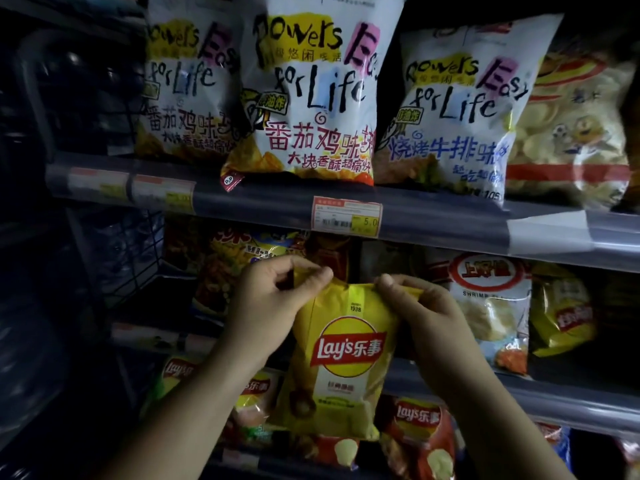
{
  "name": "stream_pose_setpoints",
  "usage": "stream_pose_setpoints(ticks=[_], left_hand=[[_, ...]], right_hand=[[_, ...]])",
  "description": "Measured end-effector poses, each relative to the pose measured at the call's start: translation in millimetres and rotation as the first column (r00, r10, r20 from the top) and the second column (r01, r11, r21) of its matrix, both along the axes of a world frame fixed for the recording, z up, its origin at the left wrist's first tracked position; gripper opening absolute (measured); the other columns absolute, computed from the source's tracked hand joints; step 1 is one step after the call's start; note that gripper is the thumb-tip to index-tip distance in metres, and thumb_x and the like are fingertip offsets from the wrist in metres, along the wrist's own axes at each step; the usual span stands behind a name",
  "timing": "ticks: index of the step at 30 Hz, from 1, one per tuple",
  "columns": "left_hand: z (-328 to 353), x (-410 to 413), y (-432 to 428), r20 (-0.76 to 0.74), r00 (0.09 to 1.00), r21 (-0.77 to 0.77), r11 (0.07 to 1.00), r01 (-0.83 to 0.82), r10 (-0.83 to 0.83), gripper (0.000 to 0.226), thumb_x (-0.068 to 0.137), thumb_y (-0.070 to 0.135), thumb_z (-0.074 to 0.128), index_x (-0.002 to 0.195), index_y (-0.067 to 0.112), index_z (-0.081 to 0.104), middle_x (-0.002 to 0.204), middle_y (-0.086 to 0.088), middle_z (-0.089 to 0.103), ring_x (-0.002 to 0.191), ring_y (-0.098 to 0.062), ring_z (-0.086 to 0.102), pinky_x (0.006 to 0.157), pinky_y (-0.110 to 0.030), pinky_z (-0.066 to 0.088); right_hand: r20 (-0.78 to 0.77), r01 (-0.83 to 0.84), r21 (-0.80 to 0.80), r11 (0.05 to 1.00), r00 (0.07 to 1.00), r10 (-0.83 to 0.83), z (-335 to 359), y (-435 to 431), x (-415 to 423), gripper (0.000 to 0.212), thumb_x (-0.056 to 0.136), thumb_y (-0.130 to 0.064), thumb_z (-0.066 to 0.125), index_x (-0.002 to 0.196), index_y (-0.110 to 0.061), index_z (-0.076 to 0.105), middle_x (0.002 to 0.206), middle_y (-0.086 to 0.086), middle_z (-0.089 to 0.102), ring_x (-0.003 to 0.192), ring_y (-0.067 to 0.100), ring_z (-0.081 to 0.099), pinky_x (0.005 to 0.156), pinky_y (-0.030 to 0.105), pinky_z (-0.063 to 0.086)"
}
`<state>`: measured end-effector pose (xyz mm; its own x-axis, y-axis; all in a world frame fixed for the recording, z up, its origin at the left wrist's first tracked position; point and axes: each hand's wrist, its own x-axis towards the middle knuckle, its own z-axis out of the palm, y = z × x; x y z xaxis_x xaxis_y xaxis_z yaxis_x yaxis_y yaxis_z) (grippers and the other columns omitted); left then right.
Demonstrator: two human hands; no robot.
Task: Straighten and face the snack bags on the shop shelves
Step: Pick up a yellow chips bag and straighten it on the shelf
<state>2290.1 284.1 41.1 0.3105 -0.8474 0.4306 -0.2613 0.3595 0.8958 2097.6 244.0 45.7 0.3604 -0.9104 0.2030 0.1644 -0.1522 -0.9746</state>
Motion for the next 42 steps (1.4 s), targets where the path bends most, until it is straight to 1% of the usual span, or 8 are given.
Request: stream_pose_setpoints(ticks=[10,16,22,25,30,34,38,42], left_hand=[[-5.4,-1.1,-14.2,-0.321,0.935,0.091,0.978,0.187,-0.149,0.026,0.094,0.012,0.061,0.075,0.009,0.079,0.070,-0.002,0.075,0.068,-0.009,0.068,0.066,-0.020,0.051],[-13.6,-9.9,-20.5,-0.328,0.943,0.069,0.995,0.073,-0.047,0.023,0.093,0.015,0.064,0.076,0.008,0.078,0.073,-0.007,0.076,0.071,-0.012,0.069,0.069,-0.022,0.056],[-11.8,-3.7,-25.9,-0.486,0.874,0.088,0.994,0.061,-0.011,0.026,0.101,0.021,0.054,0.085,0.016,0.074,0.079,0.000,0.078,0.077,-0.013,0.074,0.072,-0.031,0.062],[-24.4,-3.1,-22.3,-0.167,0.983,0.260,0.965,-0.032,0.077,0.032,0.084,0.060,0.066,0.104,0.036,0.067,0.108,0.012,0.072,0.102,-0.008,0.067,0.095,-0.035,0.053],[-31.0,-14.3,-30.5,0.018,0.999,0.422,0.906,0.032,-0.043,0.103,0.062,0.059,0.083,0.150,0.026,0.040,0.149,0.003,0.052,0.133,-0.019,0.052,0.110,-0.043,0.044],[-38.0,-16.3,-56.1,0.006,1.000,0.389,0.921,-0.027,0.027,0.074,0.084,0.025,0.076,0.148,0.021,0.040,0.136,0.009,0.056,0.136,-0.019,0.047,0.103,-0.032,0.042],[-61.8,-10.9,-73.2,0.201,0.980,0.371,0.926,-0.072,-0.005,0.020,0.088,0.032,0.072,0.106,0.034,0.063,0.094,0.020,0.064,0.105,-0.010,0.067,0.072,-0.013,0.046],[-62.1,-10.8,-75.1,0.325,0.945,0.319,0.938,-0.134,0.025,0.035,0.089,0.039,0.069,0.118,0.021,0.062,0.104,0.014,0.066,0.100,-0.007,0.066,0.068,-0.010,0.044]], right_hand=[[-0.018,-0.056,0.064,0.996,0.998,0.057,-0.4,-14.2,-15.9,0.030,0.085,-0.038,0.062,0.072,-0.011,0.068,0.056,0.005,0.068,0.053,0.018,0.069,0.052,0.028,0.057],[-0.151,-0.161,0.169,0.972,0.971,0.187,-28.0,-5.7,-26.7,0.064,0.065,-0.053,0.088,0.116,-0.023,0.064,0.105,0.005,0.082,0.094,0.023,0.079,0.073,0.032,0.062],[-0.196,-0.064,0.105,0.992,0.977,0.084,-25.3,-11.0,-25.3,0.055,0.069,-0.027,0.091,0.116,-0.011,0.067,0.100,0.010,0.083,0.089,0.027,0.081,0.070,0.034,0.063],[-0.165,0.034,0.039,0.999,0.986,-0.027,-12.7,-19.9,-16.5,0.051,0.066,-0.035,0.081,0.112,-0.016,0.067,0.098,0.004,0.083,0.084,0.020,0.081,0.064,0.028,0.063],[-0.186,0.188,-0.072,0.980,0.962,-0.198,-2.4,-37.1,2.9,0.081,0.056,-0.056,0.081,0.128,-0.027,0.057,0.115,-0.003,0.076,0.105,0.014,0.075,0.089,0.039,0.061],[-0.358,0.289,-0.121,0.950,0.880,-0.313,-25.1,-39.4,4.2,0.064,0.082,-0.045,0.077,0.138,-0.028,0.048,0.120,-0.009,0.068,0.108,0.015,0.068,0.089,0.041,0.060],[-0.464,0.246,-0.095,0.964,0.846,-0.262,-43.7,-41.2,6.4,0.036,0.096,-0.023,0.065,0.128,-0.032,0.050,0.110,-0.013,0.064,0.104,0.013,0.066,0.085,0.036,0.058],[-0.479,0.235,-0.109,0.966,0.839,-0.258,-47.3,-41.5,7.1,0.037,0.095,-0.021,0.065,0.130,-0.027,0.053,0.114,-0.008,0.065,0.107,0.015,0.066,0.089,0.038,0.059]])
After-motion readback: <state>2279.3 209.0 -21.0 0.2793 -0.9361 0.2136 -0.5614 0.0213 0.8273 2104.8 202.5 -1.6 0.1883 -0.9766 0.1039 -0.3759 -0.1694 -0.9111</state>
